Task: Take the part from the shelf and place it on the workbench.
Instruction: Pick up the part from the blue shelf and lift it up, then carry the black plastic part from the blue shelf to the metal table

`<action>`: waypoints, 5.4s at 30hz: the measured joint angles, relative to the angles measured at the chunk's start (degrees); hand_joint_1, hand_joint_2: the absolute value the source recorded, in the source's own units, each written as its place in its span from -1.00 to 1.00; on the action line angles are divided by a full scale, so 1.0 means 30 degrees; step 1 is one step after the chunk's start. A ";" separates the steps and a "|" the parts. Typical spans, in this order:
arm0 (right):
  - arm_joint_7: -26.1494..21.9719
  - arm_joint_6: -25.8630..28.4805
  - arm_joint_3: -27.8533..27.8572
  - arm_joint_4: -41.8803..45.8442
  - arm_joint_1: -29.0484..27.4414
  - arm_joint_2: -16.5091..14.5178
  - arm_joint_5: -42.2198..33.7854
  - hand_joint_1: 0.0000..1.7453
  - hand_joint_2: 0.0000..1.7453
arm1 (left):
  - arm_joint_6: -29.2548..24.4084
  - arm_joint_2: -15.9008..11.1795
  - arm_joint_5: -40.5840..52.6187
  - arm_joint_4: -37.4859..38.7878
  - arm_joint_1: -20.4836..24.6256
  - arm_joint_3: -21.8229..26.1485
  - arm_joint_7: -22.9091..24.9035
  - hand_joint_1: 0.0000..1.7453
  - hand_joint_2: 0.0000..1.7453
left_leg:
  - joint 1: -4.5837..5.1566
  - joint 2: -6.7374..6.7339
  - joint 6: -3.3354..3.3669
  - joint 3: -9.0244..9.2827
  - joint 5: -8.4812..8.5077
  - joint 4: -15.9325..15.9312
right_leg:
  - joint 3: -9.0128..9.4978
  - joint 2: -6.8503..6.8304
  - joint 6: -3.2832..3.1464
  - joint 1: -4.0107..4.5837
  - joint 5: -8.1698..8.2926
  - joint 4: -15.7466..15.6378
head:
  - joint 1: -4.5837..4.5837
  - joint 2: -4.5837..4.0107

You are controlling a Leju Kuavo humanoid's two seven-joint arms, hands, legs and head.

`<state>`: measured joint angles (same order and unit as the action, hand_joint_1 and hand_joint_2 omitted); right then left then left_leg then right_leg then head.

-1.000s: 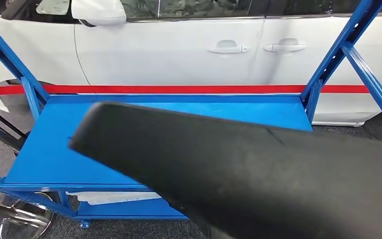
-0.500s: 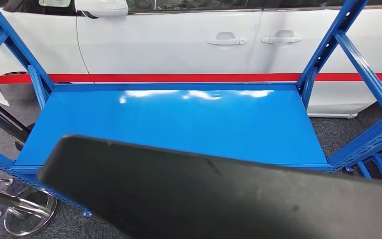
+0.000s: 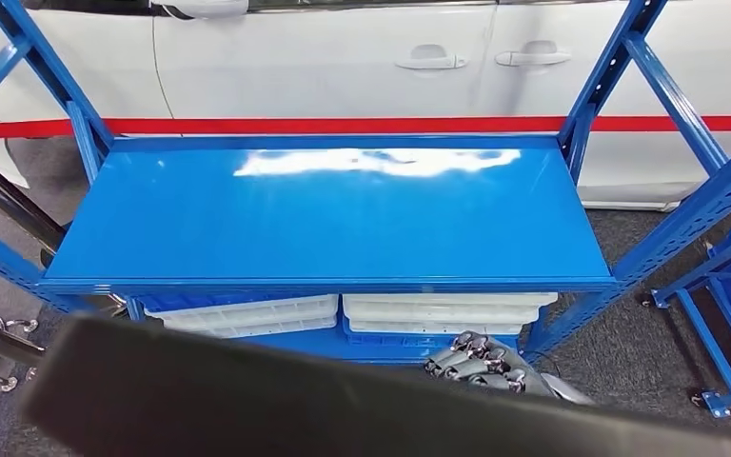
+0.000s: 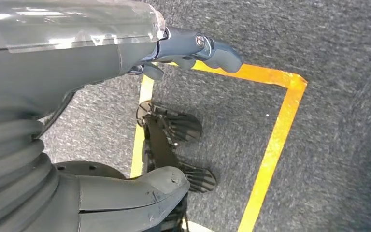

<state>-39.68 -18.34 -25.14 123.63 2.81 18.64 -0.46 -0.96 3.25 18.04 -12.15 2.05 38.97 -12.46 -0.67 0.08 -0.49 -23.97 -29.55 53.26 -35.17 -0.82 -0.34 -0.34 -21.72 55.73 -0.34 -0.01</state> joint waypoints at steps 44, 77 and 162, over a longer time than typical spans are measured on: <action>0.0902 0.0736 0.0554 0.0368 0.0762 0.0213 0.0034 1.00 1.00 | 0.0277 -0.0605 0.1375 -0.0002 0.0195 0.0514 -0.0492 -1.00 1.00 | 0.0087 -0.0314 0.0625 -0.3492 0.2043 0.0986 | 0.1869 0.0099 0.0538 -0.0284 -0.2271 0.2413 | 0.0002 0.0002; 0.1249 0.0390 -0.0548 -0.0191 0.1989 0.0250 0.0298 1.00 1.00 | -0.0335 -0.1275 0.1294 -0.0007 0.0338 0.1175 -0.0428 -1.00 1.00 | -0.0106 -0.1841 0.0066 -0.1786 0.1067 0.0614 | 0.1356 -0.0570 0.0333 -0.0153 -0.1679 0.0402 | -0.0004 0.0002; -0.0122 -0.1841 0.1344 0.0656 -0.2646 0.0958 0.0111 1.00 1.00 | -0.1073 -0.1432 0.2585 -0.0022 0.0133 0.2654 -0.0073 -1.00 1.00 | 0.0148 -0.0541 0.0955 -0.1666 0.0764 0.0557 | -0.2143 0.0431 0.0402 -0.0146 -0.3942 0.6071 | 0.0045 0.0002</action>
<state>-40.05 -23.87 -21.10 125.60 -5.13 21.51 -0.13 -4.17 -1.05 25.79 -12.22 2.45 46.93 -12.68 -0.22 -1.54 2.37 -28.97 -27.26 54.93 -41.60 0.47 0.87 -0.78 -33.55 73.94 -0.21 -0.01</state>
